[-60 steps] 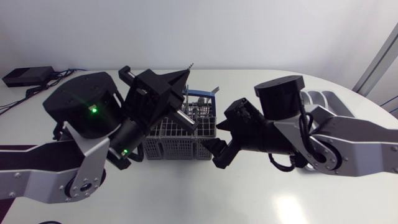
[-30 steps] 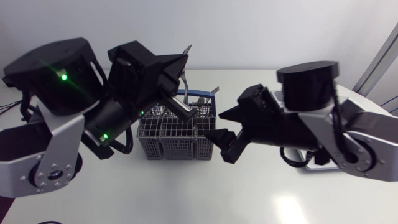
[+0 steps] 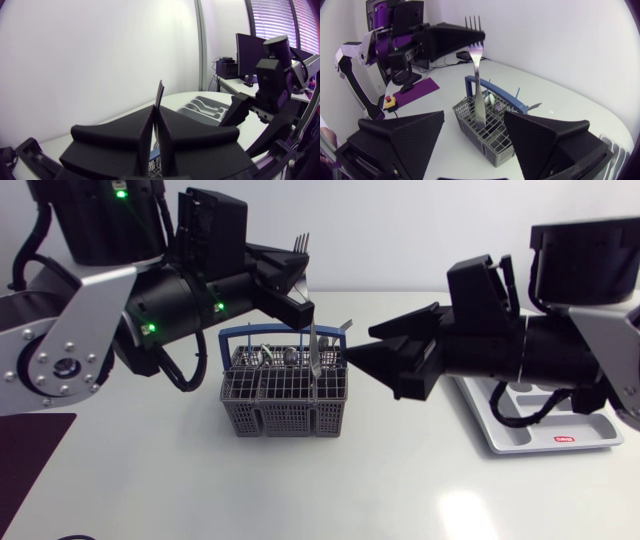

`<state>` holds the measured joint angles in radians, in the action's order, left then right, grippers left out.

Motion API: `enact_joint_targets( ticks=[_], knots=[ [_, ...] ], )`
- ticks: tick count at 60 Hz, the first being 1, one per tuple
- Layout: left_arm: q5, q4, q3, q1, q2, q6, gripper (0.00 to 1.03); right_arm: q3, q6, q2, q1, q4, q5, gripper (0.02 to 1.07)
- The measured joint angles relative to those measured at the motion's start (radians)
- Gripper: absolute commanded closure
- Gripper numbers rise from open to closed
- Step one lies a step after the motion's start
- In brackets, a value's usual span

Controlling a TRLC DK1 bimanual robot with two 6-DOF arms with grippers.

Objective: Unload the cutlery basket into the drawer organizer.

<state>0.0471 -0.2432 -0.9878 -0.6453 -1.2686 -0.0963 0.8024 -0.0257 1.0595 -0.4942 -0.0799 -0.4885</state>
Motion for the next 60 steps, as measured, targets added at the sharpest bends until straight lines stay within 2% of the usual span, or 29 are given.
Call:
enact_joint_targets(
  ticks=[12, 17, 23, 40, 52, 60],
  knots=[
    [0.044, 0.079, -0.05, 0.031, -0.038, 0.06, 0.95, 0.095, 0.027, 0.094, 0.0, 0.0, -0.01, 0.21],
    [0.053, 0.118, -0.08, 0.035, -0.053, 0.079, 0.95, 0.129, 0.035, 0.154, 0.0, 0.0, 0.006, 0.29],
    [0.058, 0.141, -0.103, 0.037, -0.064, 0.101, 0.95, 0.154, 0.042, 0.201, -0.001, 0.0, 0.034, 0.3],
    [0.058, 0.15, -0.119, 0.04, -0.086, 0.116, 0.95, 0.215, 0.042, 0.273, -0.002, 0.0, 0.047, 0.31],
    [0.058, 0.157, -0.119, 0.042, -0.098, 0.121, 0.95, 0.249, 0.041, 0.288, -0.021, 0.001, 0.053, 0.45],
    [0.058, 0.157, -0.119, 0.042, -0.098, 0.123, 0.95, 0.26, 0.041, 0.308, -0.042, 0.001, 0.069, 0.45]
  ],
)
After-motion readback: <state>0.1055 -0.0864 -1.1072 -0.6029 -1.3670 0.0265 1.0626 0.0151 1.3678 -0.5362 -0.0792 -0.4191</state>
